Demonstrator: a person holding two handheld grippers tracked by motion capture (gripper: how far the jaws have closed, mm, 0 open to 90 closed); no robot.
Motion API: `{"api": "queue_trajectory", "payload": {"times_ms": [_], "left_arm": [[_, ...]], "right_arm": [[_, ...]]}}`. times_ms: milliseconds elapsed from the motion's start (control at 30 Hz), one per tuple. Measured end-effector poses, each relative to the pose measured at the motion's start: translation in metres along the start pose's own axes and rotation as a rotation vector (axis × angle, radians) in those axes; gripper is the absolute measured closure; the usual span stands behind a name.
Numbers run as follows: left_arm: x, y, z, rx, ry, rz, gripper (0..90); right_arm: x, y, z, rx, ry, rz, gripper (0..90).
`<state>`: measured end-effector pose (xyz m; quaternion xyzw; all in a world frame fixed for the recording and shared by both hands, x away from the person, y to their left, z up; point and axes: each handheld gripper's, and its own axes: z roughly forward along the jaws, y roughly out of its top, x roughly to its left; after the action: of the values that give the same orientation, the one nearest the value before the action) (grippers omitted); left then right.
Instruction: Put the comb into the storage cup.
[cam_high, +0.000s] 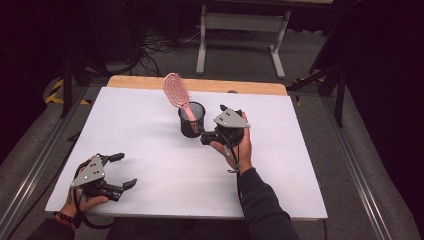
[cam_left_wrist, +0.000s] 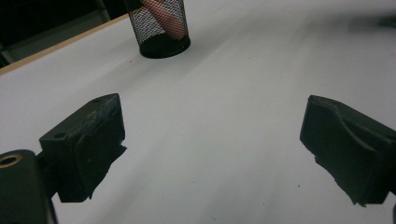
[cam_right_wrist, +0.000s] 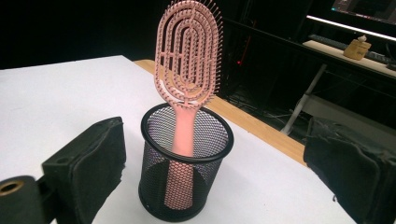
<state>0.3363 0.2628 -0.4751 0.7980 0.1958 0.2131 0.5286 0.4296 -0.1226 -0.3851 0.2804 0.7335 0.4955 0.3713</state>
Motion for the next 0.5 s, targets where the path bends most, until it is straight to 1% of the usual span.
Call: {"api": "queue_trajectory", "payload": {"times_ms": [67, 133, 300, 333, 433, 500], "left_arm": [[0.000, 0.000, 0.000, 0.001, 0.001, 0.001, 7.4], [0.000, 0.000, 0.000, 0.001, 0.001, 0.001, 7.4], [0.000, 0.000, 0.000, 0.002, 0.001, 0.002, 7.4], [0.000, 0.000, 0.000, 0.001, 0.001, 0.000, 7.4], [0.000, 0.000, 0.001, 0.002, 0.001, 0.001, 7.4], [0.000, 0.000, 0.001, 0.002, 0.001, 0.001, 7.4]], "right_arm": [[0.000, 0.000, -0.001, -0.002, 0.003, 0.005, 6.2], [0.000, -0.001, -0.007, -0.006, 0.000, -0.002, 6.3], [0.001, -0.002, -0.011, -0.006, -0.003, -0.008, 6.3], [0.001, -0.003, -0.014, -0.008, -0.009, -0.016, 6.5], [0.002, -0.003, -0.018, -0.006, -0.008, -0.021, 6.8], [0.003, -0.003, -0.020, -0.002, -0.018, -0.035, 6.8]]}}
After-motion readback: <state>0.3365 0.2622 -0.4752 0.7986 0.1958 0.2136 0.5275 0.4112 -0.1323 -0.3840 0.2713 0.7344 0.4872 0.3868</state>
